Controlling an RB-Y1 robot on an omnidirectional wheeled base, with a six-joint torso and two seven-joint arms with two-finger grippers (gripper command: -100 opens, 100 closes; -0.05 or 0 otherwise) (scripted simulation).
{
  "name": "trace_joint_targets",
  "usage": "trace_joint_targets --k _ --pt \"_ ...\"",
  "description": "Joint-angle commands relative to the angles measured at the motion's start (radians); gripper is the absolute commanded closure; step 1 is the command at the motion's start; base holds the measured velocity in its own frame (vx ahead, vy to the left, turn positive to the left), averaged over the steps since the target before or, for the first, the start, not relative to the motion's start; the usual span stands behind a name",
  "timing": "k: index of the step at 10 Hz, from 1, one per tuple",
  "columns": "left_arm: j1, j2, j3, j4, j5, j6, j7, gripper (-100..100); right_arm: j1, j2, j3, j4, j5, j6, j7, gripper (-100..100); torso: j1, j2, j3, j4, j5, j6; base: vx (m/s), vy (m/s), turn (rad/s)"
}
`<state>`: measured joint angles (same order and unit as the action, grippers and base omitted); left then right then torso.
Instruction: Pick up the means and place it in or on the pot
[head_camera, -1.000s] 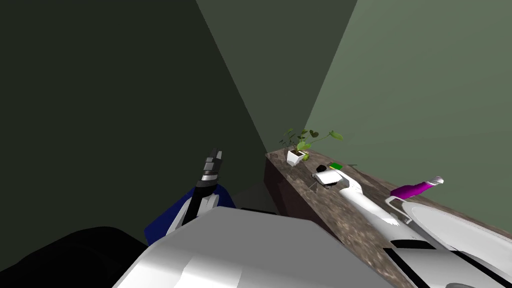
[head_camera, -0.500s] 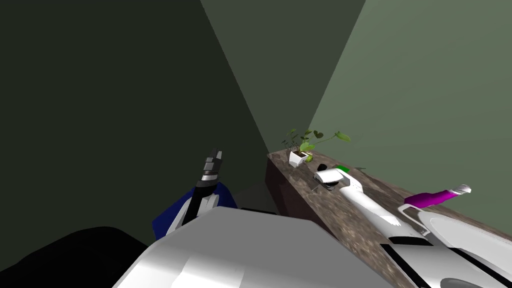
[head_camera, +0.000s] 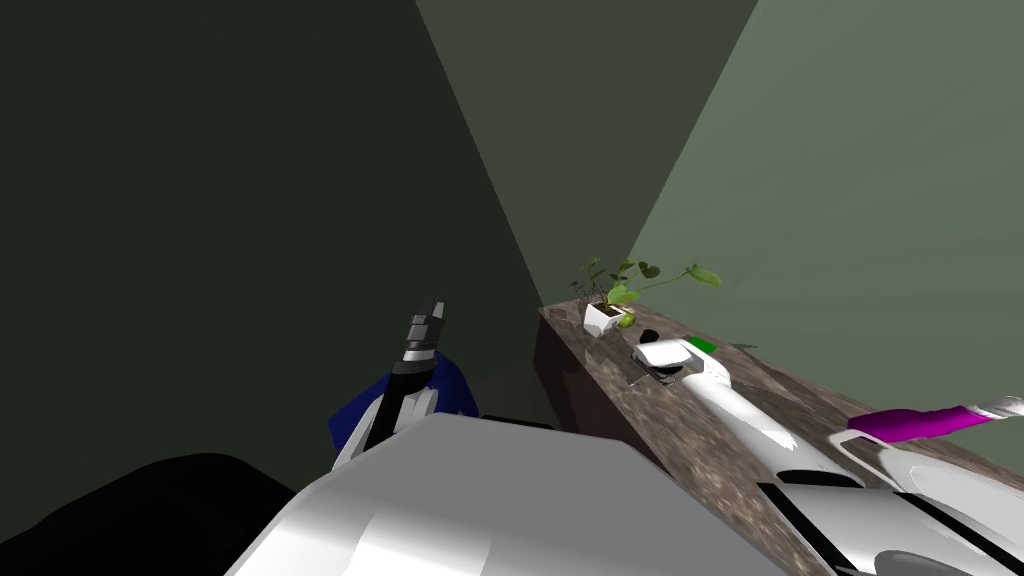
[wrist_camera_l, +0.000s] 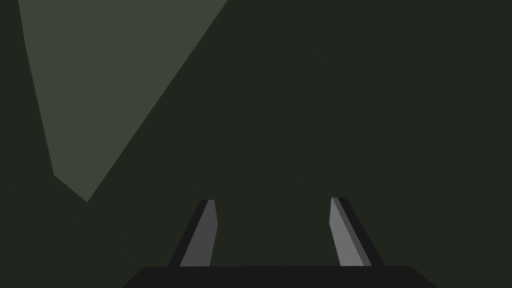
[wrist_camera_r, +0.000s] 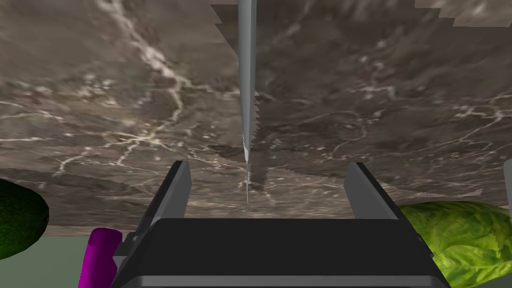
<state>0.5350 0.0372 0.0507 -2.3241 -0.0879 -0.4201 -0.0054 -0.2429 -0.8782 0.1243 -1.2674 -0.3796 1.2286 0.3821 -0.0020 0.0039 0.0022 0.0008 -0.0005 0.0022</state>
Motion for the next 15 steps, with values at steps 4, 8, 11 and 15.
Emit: trace_joint_targets --k 4,8,11,15 --pt "0.0 0.0 0.0 0.0 0.0 0.0 0.0 0 -0.003 0.0 -0.019 0.081 0.002 -0.041 0.002 -100 0.0 -0.002 -0.001 0.0 0.0 0.0 -0.031 -0.024 0.097" --pt "0.0 0.0 0.0 0.0 0.0 0.0 0.0 0 -0.014 0.0 -0.029 0.14 0.003 -0.064 0.007 -100 0.0 -0.003 -0.001 -0.001 0.0 0.0 -0.015 -0.02 0.064" --pt "0.0 0.0 0.0 0.0 0.0 0.0 0.0 0 -0.013 -0.001 -0.029 0.143 0.003 -0.065 0.01 100 0.001 -0.004 -0.002 0.0 0.0 0.0 0.0 0.0 0.0" --pt "0.0 0.0 0.0 0.0 0.0 0.0 0.0 0 -0.005 0.0 -0.023 0.103 0.003 -0.051 0.003 100 -0.002 -0.001 0.0 0.001 -0.003 0.001 -0.003 0.008 -0.014"
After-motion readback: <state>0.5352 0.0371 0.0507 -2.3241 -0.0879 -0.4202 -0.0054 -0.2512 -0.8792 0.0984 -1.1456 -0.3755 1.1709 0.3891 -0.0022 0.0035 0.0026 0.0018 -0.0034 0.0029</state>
